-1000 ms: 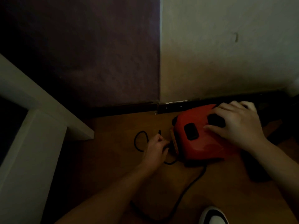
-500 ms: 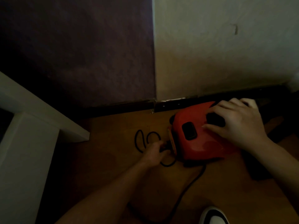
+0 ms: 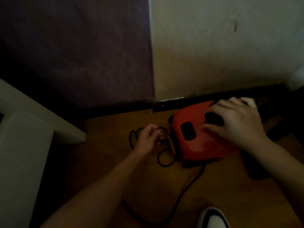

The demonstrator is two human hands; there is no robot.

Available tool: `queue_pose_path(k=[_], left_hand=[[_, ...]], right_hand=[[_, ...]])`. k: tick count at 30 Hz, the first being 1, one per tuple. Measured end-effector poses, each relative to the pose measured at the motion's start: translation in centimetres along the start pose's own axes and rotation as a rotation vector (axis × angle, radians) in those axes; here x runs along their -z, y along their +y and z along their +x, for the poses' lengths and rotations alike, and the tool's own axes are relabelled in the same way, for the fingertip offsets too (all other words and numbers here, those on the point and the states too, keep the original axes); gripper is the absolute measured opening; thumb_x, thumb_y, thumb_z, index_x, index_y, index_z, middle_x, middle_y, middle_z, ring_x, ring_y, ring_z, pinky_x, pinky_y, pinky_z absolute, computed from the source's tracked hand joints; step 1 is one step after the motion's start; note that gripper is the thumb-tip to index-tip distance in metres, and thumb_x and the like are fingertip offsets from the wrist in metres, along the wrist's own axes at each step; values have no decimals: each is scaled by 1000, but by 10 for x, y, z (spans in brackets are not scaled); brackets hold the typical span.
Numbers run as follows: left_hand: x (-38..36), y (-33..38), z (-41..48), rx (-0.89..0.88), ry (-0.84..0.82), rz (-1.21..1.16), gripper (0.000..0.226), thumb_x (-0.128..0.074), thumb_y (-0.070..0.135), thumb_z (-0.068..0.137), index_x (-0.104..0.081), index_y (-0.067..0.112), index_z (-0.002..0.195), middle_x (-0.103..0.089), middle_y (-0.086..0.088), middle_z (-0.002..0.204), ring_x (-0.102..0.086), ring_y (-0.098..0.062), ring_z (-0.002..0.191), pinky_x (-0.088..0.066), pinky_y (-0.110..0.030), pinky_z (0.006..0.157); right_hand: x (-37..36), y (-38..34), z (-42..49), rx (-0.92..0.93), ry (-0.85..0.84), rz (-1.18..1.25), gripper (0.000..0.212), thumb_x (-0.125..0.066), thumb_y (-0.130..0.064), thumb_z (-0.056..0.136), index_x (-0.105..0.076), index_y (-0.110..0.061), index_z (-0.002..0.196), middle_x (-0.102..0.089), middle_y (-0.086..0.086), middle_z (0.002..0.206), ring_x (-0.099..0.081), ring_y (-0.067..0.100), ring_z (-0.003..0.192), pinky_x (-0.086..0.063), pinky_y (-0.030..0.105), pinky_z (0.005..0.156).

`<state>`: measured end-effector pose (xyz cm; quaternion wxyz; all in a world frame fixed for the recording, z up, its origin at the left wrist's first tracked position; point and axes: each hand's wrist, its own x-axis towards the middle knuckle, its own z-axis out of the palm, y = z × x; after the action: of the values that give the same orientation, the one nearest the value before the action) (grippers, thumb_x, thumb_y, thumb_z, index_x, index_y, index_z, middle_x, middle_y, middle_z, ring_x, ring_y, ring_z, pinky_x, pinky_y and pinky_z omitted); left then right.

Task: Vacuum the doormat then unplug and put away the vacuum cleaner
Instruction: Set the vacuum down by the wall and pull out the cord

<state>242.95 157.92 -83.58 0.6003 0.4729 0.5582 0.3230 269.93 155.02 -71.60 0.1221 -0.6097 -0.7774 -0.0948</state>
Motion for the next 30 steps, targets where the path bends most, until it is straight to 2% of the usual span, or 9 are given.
queue_pose_path(k=[4, 9, 12, 14, 16, 18, 22, 25, 30], left_hand=[[39, 20, -45, 11, -206, 78, 10, -49, 3, 100, -54, 11, 95, -63, -8, 86, -65, -5, 69, -55, -20, 56], [63, 19, -83, 116, -434, 350, 11, -52, 1, 98, -57, 11, 101, -69, -3, 101, -62, -3, 82, -53, -22, 74], [57, 13, -93, 134, -530, 510, 24, -54, 5, 98, -55, 8, 122, -63, -7, 119, -59, -2, 98, -47, -20, 88], [48, 9, -98, 182, -557, 545, 53, -57, 9, 98, -35, 10, 146, -53, -7, 138, -51, -9, 123, -41, -17, 94], [41, 7, -99, 207, -518, 531, 75, -60, 8, 96, -14, 12, 155, -41, -8, 150, -42, -16, 135, -40, -19, 99], [40, 6, -93, 202, -440, 465, 82, -63, 4, 93, -11, 15, 156, -42, -9, 148, -47, -16, 128, -48, -22, 94], [52, 19, -88, 130, -359, 484, 79, -69, 8, 89, -23, 13, 154, -41, -9, 151, -42, -19, 136, -42, -29, 108], [76, 23, -90, 13, -300, 600, 58, -67, 13, 92, -41, 11, 144, -51, -5, 141, -48, -10, 124, -38, -18, 97], [131, -25, -106, -72, -157, 872, 42, -65, 20, 93, -54, 17, 133, -58, 0, 132, -55, -12, 120, -43, -22, 98]], right_hand=[[3, -4, -2, -10, -26, -15, 40, -73, -57, 82, -73, -22, 101, -70, 2, 97, -62, 32, 94, -35, 45, 92], [6, -14, 0, -49, -70, -33, 40, -84, -47, 75, -73, -17, 99, -69, 7, 95, -61, 37, 99, -37, 52, 99], [7, -20, 0, -68, -95, -42, 39, -85, -45, 76, -73, -17, 102, -69, 8, 99, -60, 38, 107, -36, 56, 106], [8, -23, -1, -58, -99, -41, 44, -87, -42, 75, -73, -16, 108, -69, 11, 105, -60, 40, 113, -34, 59, 112], [11, -29, -7, -28, -93, -30, 53, -90, -39, 72, -72, -12, 114, -67, 15, 112, -59, 41, 117, -33, 62, 114], [18, -36, -15, 9, -96, -3, 58, -89, -38, 73, -70, -10, 120, -65, 16, 118, -57, 42, 121, -33, 62, 114], [33, -58, -37, 134, -139, 73, 60, -86, -38, 75, -67, -13, 126, -64, 12, 125, -57, 38, 123, -36, 56, 114], [26, -80, -46, 240, -140, 217, 58, -86, -39, 76, -68, -15, 125, -64, 10, 125, -60, 32, 119, -47, 52, 108], [-25, -123, -59, 349, -273, 424, 55, -78, -40, 82, -64, -18, 131, -61, 4, 131, -59, 23, 120, -55, 37, 94]])
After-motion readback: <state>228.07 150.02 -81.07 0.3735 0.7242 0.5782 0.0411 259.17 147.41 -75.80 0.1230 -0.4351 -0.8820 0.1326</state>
